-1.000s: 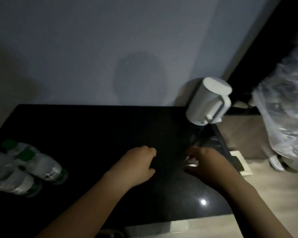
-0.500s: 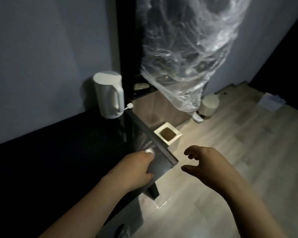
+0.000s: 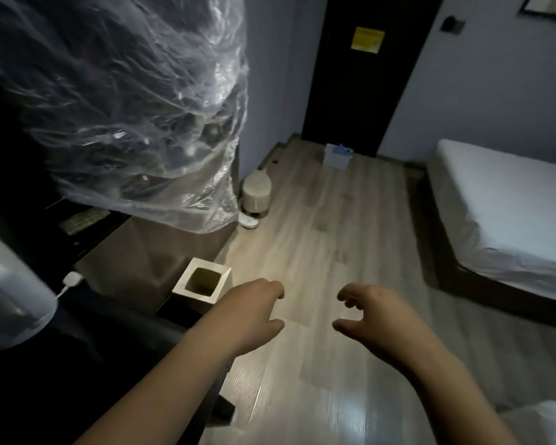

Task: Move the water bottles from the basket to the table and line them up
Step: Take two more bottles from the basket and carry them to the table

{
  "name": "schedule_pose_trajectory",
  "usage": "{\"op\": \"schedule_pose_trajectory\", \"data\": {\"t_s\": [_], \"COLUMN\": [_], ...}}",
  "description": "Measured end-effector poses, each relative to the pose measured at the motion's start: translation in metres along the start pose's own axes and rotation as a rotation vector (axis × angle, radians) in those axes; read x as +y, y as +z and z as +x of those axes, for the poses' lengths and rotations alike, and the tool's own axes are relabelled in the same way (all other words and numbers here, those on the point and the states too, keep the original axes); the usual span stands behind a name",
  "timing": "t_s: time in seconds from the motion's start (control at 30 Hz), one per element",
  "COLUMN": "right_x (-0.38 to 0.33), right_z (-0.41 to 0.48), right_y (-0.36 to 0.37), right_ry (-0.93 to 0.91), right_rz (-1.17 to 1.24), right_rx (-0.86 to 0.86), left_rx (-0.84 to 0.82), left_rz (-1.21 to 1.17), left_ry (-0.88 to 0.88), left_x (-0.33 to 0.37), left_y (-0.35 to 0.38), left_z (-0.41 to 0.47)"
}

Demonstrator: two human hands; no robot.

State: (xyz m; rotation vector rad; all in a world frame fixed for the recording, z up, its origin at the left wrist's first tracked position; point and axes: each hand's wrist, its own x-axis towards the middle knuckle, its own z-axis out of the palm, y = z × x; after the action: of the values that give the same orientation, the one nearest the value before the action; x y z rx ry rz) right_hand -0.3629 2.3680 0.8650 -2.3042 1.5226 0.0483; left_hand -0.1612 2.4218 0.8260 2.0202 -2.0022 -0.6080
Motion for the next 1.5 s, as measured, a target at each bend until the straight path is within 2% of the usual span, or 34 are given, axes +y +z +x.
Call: {"op": "schedule_pose_trajectory", "data": {"t_s": [0.17, 0.4, 0.6, 1.0, 1.5], "right_x": [0.015, 0.046, 0.092, 0.196, 0.266], "right_z": [0.029, 0.084, 0.155, 0.302, 0.536], "right_y": [-0.006, -0.016, -0.039, -0.135, -0.222], "right_ry": [0.118, 0.197, 0.203, 0.191, 0.218], "right_rz": [0.037, 0.085, 0.084, 0.083, 0.094], "right_rx": [0.012, 0.025, 0.031, 0.091, 0.138], "left_rx": [-0.03, -0.057, -0.045, -0.008, -0.003], "left_rz": [0.025, 0.059, 0.07, 0.113, 0.124], "left_ry": [0.116, 0.189, 0.199, 0.183, 0.232], "left_x": [0.001, 0.01, 0.024, 0.084, 0.085], "left_y": [-0.014, -0.021, -0.02, -0.043, -0.081], "left_z": [0.058, 0.136, 0.221, 0.409, 0.671]}}
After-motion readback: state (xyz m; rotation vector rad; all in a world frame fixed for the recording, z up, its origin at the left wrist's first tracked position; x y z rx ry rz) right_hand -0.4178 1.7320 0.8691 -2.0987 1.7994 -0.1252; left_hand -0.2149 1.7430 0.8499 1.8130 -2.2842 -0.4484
